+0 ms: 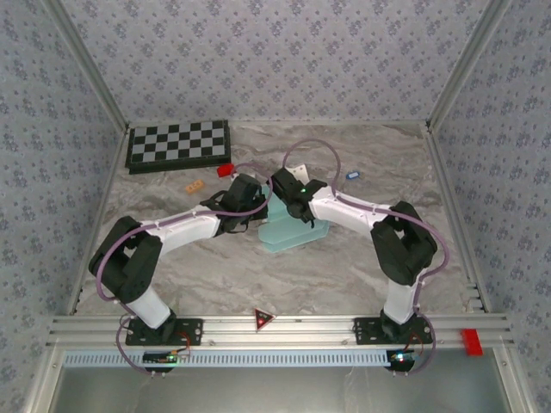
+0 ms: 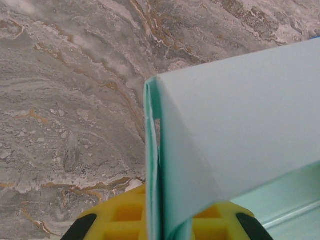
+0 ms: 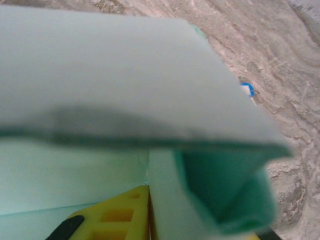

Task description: Fold the paper box

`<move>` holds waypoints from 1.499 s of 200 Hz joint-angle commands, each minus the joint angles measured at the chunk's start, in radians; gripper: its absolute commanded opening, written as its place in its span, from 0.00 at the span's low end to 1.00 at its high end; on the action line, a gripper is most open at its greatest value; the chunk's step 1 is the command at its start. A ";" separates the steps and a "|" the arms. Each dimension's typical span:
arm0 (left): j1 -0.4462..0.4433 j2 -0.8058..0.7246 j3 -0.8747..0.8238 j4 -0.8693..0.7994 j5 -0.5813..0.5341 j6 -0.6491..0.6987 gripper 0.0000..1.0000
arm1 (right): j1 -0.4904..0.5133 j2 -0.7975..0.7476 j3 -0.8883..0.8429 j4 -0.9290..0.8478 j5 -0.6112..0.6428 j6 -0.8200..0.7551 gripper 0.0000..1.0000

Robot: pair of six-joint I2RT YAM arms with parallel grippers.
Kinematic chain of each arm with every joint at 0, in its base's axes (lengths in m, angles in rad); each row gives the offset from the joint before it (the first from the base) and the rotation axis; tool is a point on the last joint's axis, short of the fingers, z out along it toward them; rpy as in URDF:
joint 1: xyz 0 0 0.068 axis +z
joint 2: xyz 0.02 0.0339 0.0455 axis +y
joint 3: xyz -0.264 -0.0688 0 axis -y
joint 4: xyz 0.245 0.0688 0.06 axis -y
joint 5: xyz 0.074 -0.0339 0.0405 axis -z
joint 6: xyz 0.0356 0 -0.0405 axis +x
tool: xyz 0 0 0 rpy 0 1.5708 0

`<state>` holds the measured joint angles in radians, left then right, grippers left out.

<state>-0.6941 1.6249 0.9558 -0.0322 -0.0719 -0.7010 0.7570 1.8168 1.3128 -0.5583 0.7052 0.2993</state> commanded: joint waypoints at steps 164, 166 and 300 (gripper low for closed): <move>0.000 0.013 0.061 -0.031 0.013 -0.007 0.00 | -0.075 -0.118 -0.043 0.187 -0.118 -0.127 0.38; 0.000 0.014 0.062 -0.031 0.013 -0.006 0.00 | -0.075 -0.117 -0.042 0.188 -0.113 -0.129 0.38; 0.000 0.005 0.061 -0.040 0.009 -0.006 0.00 | -0.051 -0.002 0.028 0.131 0.078 -0.145 0.21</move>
<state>-0.6941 1.6424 0.9905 -0.0532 -0.0681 -0.7086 0.7124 1.7771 1.3029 -0.3847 0.6636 0.1627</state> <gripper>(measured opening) 0.094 0.209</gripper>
